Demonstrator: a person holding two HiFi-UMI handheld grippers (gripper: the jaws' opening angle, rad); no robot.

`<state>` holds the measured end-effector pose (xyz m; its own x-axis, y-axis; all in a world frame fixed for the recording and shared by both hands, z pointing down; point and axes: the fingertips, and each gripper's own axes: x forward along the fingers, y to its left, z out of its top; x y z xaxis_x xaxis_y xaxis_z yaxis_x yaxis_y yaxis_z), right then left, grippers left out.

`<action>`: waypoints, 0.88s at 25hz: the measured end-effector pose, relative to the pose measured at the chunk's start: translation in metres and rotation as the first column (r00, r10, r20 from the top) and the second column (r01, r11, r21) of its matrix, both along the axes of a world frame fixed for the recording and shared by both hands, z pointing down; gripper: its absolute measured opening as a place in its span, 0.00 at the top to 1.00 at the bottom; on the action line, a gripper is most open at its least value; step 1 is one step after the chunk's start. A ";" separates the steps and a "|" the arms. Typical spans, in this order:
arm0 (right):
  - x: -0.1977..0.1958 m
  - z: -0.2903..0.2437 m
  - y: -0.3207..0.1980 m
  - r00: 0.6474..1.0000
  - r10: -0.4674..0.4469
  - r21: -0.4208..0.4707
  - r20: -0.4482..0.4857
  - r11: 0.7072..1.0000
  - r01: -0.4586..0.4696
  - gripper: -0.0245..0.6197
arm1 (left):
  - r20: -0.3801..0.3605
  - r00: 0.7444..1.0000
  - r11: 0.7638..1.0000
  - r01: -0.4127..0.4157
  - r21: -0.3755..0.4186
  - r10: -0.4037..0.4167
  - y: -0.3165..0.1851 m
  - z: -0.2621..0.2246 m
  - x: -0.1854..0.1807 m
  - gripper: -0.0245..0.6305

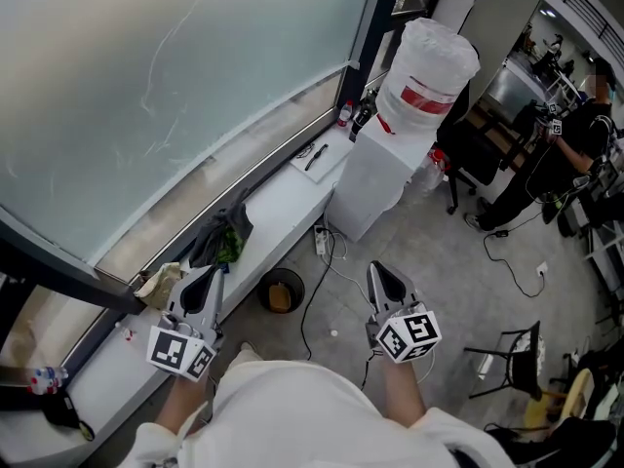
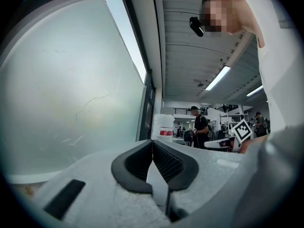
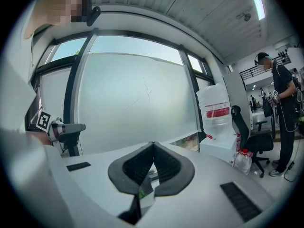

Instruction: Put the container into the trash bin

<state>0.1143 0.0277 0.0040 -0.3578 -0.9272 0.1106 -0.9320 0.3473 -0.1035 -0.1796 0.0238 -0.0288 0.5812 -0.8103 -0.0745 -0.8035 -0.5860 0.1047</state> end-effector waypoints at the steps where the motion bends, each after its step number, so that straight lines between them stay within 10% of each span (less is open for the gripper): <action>1: -0.001 0.001 -0.001 1.000 -0.003 0.000 0.000 1.000 0.003 0.96 | 0.000 1.000 1.000 -0.004 -0.003 0.004 0.000 0.001 0.001 0.93; 22: -0.025 0.009 -0.015 1.000 -0.013 0.003 -0.010 1.000 0.013 0.96 | -0.006 0.999 0.999 -0.044 -0.014 0.044 -0.006 0.008 0.003 0.93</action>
<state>0.0892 0.0129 0.0129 -0.3691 -0.9227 0.1113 -0.9283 0.3601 -0.0929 -0.1765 0.0174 -0.0213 0.6159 -0.7851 -0.0661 -0.7765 -0.6190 0.1179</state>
